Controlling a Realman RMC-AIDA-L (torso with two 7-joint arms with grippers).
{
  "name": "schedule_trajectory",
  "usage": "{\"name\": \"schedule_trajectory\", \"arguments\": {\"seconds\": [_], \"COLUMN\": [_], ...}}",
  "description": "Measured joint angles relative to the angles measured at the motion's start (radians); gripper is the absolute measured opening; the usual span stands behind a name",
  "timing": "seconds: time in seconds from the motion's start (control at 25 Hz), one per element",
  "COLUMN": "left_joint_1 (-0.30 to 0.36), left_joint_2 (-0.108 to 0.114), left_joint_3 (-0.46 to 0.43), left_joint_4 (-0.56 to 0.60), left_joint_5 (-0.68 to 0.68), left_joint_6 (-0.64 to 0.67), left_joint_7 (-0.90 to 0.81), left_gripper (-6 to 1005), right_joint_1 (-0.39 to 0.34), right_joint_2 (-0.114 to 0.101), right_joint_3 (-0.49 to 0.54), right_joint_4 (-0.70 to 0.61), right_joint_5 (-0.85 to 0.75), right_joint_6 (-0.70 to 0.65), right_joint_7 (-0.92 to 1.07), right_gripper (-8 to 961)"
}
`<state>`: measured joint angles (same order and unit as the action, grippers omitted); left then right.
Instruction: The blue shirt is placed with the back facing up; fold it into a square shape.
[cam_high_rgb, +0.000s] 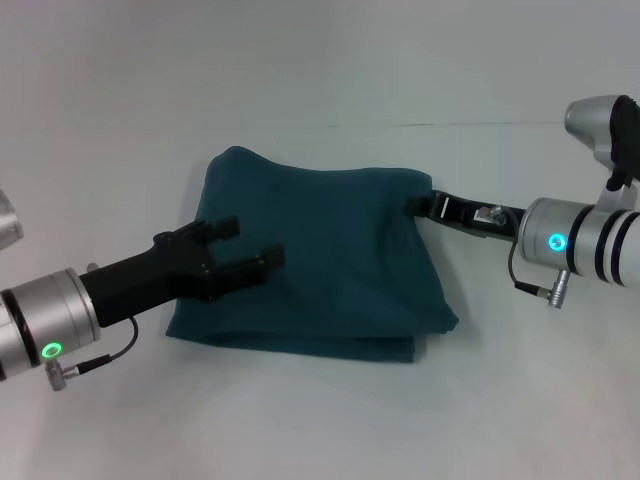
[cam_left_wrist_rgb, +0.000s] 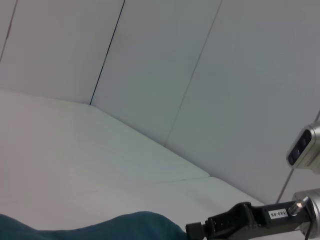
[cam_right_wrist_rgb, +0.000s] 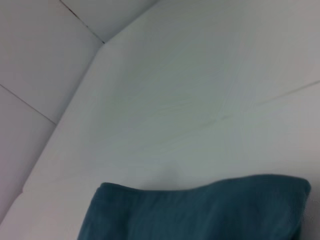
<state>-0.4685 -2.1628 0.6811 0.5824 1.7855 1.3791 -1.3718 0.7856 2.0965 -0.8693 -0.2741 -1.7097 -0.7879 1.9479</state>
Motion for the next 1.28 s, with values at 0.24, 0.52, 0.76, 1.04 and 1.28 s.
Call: {"name": "schedule_trajectory", "arguments": {"seconds": [0.24,0.52,0.76,1.04,1.28], "left_joint_1": [-0.002,-0.002,-0.005,-0.005,-0.005], "left_joint_2": [0.0,0.0,0.0,0.0,0.0], "left_joint_3": [0.0,-0.002,0.0,0.0,0.0], "left_joint_4": [-0.005,-0.007,-0.017,-0.017,-0.016], "left_joint_5": [0.0,-0.002,-0.002,0.0,0.0], "left_joint_6": [0.0,-0.008,-0.017,-0.017,-0.017], "left_joint_7": [-0.001,-0.005,-0.006,-0.006,-0.007], "left_gripper": [946,946,946,947,947], "right_joint_1": [-0.01,-0.034,-0.063,-0.075,-0.078], "right_joint_2": [-0.004,-0.006,-0.003,-0.004,-0.004], "right_joint_3": [0.0,0.001,0.001,0.001,0.001], "right_joint_4": [-0.017,-0.027,-0.034,-0.027,-0.029], "right_joint_5": [0.018,0.019,0.034,0.042,0.043], "right_joint_6": [-0.005,-0.009,-0.021,-0.021,-0.012], "right_joint_7": [-0.018,-0.021,-0.037,-0.043,-0.044], "right_gripper": [18,18,17,18,24]}}
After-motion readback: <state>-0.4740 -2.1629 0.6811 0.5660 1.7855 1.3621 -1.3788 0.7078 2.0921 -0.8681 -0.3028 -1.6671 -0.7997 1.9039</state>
